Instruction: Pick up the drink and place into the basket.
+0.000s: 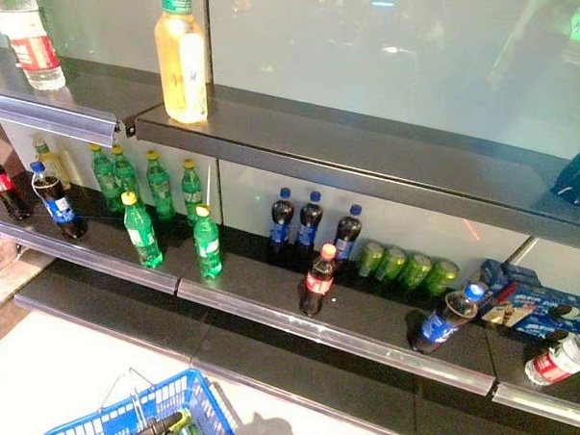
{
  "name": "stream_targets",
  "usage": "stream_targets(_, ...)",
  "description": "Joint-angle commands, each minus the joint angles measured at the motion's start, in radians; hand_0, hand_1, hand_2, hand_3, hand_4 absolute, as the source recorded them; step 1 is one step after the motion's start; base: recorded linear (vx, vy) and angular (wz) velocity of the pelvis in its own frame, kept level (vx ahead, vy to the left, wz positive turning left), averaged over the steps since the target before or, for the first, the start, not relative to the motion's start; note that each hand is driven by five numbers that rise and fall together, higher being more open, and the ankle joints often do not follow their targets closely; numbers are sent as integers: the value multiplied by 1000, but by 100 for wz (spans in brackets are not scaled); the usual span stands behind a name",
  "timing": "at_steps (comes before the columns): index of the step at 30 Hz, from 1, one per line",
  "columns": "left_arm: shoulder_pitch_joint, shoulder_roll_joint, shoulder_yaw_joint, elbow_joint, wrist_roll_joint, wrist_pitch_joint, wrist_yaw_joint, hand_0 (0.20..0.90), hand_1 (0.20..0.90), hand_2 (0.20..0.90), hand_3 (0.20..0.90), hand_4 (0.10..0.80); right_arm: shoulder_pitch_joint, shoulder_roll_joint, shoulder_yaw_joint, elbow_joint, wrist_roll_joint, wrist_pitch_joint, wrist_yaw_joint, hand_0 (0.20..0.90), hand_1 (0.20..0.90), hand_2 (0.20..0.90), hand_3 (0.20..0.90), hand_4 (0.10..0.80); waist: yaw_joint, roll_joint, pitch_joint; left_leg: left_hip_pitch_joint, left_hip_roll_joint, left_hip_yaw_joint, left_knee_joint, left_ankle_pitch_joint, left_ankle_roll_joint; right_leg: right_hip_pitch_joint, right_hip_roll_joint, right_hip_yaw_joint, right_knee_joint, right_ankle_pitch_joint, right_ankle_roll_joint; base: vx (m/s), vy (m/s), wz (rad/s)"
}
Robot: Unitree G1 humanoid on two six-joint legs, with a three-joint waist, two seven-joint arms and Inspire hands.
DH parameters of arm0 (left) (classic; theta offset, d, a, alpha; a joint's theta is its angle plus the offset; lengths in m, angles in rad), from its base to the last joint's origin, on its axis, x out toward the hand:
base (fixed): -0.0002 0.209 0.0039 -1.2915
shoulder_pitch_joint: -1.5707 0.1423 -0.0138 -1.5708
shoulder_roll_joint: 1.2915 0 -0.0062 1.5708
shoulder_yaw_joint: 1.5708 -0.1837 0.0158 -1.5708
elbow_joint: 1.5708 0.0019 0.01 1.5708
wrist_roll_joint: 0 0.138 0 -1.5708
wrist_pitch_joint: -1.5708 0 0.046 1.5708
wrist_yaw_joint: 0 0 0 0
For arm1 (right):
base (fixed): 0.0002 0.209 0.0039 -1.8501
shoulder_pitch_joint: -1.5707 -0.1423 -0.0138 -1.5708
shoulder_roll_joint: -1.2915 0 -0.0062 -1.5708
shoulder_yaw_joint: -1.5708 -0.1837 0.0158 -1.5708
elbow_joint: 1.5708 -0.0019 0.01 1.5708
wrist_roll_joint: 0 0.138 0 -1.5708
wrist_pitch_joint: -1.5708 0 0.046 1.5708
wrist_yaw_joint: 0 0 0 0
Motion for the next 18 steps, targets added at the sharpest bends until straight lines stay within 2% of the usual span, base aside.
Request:
stream_targets(1,-108,-43,50,-133,-80,-31,-138,300,300,300,200,100,-81,-39,6,34,-19,-14,9,900,900,900,900,800,54,37,104,-27,-92,-8,107,-26,99,31,75,-40,8,45,-60,-71,-178,77)
stream_targets(4,-89,-55,49,-154,-81,-25,-132,300,300,300,200,100,-87,-55,3,13,-34,1,3,900,900,900,900,800,77,31,124,-70,-75,-17,128,3,71,59,72,-55,-30,51,-63,-80,-93,52)
stream_targets(6,-71,-72,54,-145,-80,-39,-129,300,300,300,200,100,-100,-74,-2,6,-23,8,2,900,900,900,900,800,101,36,132,-117,-46,-39,128,64,43,79,71,-66,-67,55,-71,-154,-27,67)
stream_targets(9,-58,-74,79,-124,-68,-39,-142,300,300,300,200,100,-105,-87,-10,10,-39,14,1,900,900,900,900,800,108,45,127,-119,-12,1,99,111,21,99,70,-102,-106,58,-75,-106,45,55)
stream_targets(10,-59,-76,88,-118,-51,-33,-143,300,300,300,200,100,-96,-89,-18,15,-48,12,-3,900,900,900,900,800,104,51,120,-112,13,57,79,143,8,112,67,-141,-126,63,-75,-104,83,80)
stream_targets(12,-63,-80,93,-123,-24,-26,-155,300,300,300,200,100,-78,-92,-25,22,-36,-6,-5,900,900,900,900,800,98,59,115,-109,43,135,54,181,-13,129,58,-197,-149,71,-70,-89,87,120)
stream_targets(13,-67,-83,93,-129,-24,-24,-154,300,300,300,200,100,-71,-92,-25,21,-31,-15,-7,900,900,900,900,800,95,61,113,-100,56,169,40,189,-33,142,52,-216,-155,60,-63,-33,67,118)
stream_targets(16,-80,-86,78,-139,-22,-18,-149,300,300,300,200,100,-61,-94,-35,25,-21,-36,-16,900,900,900,900,800,84,73,109,-98,105,284,20,245,-61,154,42,-296,-155,58,-62,-36,83,84)
stream_targets(18,-83,-90,71,-138,-13,-17,-136,300,300,300,200,100,-61,-95,-36,26,-12,-42,-13,900,900,900,900,800,80,80,107,-88,124,341,8,269,-77,160,38,-338,-144,50,-63,53,86,167)
